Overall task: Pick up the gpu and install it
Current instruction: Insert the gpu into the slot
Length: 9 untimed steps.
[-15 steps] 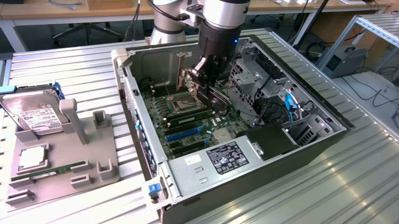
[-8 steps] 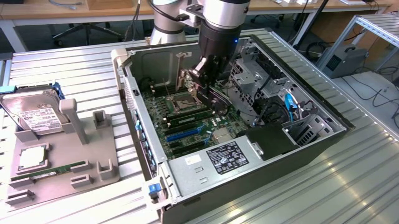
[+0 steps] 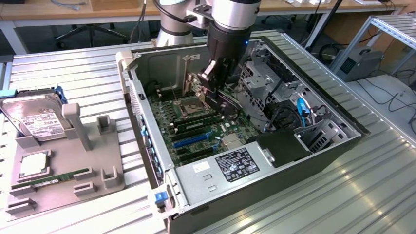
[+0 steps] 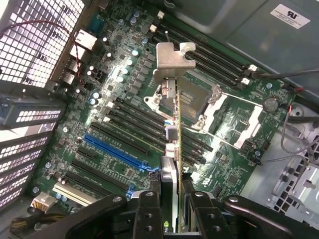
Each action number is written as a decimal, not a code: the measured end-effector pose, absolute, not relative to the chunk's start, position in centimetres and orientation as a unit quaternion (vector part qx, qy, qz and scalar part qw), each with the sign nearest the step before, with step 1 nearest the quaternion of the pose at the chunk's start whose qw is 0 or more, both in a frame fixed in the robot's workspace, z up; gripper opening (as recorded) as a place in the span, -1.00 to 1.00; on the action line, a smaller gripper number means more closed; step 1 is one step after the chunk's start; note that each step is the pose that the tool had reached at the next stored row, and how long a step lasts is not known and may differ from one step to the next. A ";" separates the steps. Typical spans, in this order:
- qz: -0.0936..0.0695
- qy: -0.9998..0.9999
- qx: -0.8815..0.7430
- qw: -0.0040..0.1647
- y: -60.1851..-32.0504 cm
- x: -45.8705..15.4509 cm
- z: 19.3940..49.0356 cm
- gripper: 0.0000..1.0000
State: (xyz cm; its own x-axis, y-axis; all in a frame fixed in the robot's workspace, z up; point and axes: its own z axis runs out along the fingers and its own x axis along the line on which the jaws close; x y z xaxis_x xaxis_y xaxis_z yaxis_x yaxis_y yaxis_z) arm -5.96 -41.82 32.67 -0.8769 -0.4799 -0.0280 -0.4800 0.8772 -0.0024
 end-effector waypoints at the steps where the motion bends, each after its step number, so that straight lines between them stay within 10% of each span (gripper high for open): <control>1: 0.002 0.968 -0.250 0.014 -41.8 -6.0 32.7 -0.47; 9: 0.003 0.963 -0.267 0.014 -41.8 -6.0 32.7 -0.47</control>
State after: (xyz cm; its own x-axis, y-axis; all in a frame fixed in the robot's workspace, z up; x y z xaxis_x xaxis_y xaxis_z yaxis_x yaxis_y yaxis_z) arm -5.96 -41.82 32.67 -0.8567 -0.5151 -0.0280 -0.5152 0.8570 -0.0024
